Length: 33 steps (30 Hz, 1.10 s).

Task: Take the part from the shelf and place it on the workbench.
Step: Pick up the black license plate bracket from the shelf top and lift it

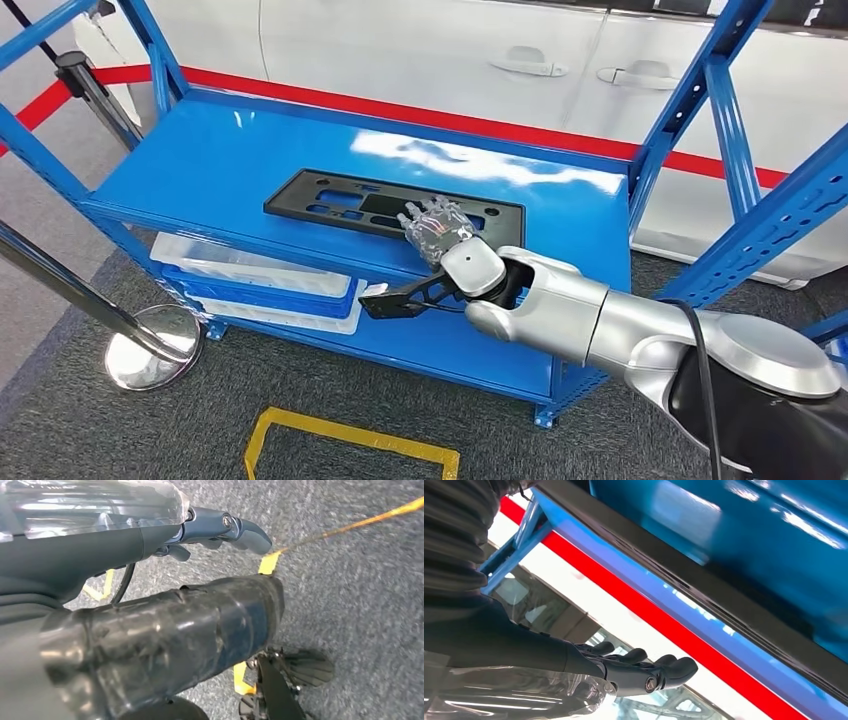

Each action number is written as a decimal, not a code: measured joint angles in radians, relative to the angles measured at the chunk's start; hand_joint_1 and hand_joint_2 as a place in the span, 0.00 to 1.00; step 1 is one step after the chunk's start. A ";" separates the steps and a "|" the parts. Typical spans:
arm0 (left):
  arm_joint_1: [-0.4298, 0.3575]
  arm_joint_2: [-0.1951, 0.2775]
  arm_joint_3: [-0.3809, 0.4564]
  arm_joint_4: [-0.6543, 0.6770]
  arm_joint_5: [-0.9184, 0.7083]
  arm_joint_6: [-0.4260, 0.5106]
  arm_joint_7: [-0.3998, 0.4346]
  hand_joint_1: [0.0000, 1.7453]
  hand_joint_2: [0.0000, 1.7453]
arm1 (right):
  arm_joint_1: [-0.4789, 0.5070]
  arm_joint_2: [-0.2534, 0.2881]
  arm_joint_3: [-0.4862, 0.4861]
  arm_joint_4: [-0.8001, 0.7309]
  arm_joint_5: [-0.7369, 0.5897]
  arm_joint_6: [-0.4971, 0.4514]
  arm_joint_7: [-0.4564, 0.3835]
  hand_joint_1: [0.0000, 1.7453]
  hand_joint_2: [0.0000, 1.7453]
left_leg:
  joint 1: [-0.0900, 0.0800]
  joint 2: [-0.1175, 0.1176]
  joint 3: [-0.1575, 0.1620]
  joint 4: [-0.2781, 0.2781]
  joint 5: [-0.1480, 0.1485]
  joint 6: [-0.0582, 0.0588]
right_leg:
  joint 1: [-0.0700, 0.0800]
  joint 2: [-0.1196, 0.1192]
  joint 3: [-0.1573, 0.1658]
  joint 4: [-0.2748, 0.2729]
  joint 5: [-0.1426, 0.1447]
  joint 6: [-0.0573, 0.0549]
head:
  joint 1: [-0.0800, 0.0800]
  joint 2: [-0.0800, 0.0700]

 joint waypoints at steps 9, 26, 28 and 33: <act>0.000 0.000 -0.001 0.000 0.000 0.000 0.000 0.00 0.00 | 0.016 -0.004 0.000 0.004 0.002 0.000 -0.002 0.00 1.00 | -0.001 -0.003 0.011 0.003 -0.012 0.012 | 0.000 -0.003 -0.061 0.090 0.006 -0.003 | 0.006 0.000; -0.001 0.000 -0.007 0.000 -0.002 0.000 -0.003 0.00 0.00 | 0.027 -0.004 0.000 0.014 0.017 -0.001 -0.011 0.00 1.00 | 0.003 0.001 -0.015 0.029 -0.002 -0.028 | 0.001 0.001 0.001 -0.012 0.018 -0.023 | 0.000 0.000; -0.003 0.000 -0.009 0.000 -0.002 0.000 -0.003 0.00 0.00 | 0.027 -0.004 0.000 0.015 0.017 -0.001 -0.011 0.00 1.00 | -0.002 -0.001 -0.005 0.008 -0.005 -0.018 | 0.002 0.001 0.000 -0.015 0.019 -0.013 | 0.001 0.000; -0.002 -0.002 -0.010 0.000 -0.002 0.000 -0.004 0.00 0.00 | 0.030 -0.006 0.000 0.017 0.021 -0.001 -0.012 0.00 1.00 | 0.005 0.003 0.008 -0.012 0.004 0.012 | 0.000 -0.001 -0.055 0.104 -0.054 0.010 | 0.007 0.000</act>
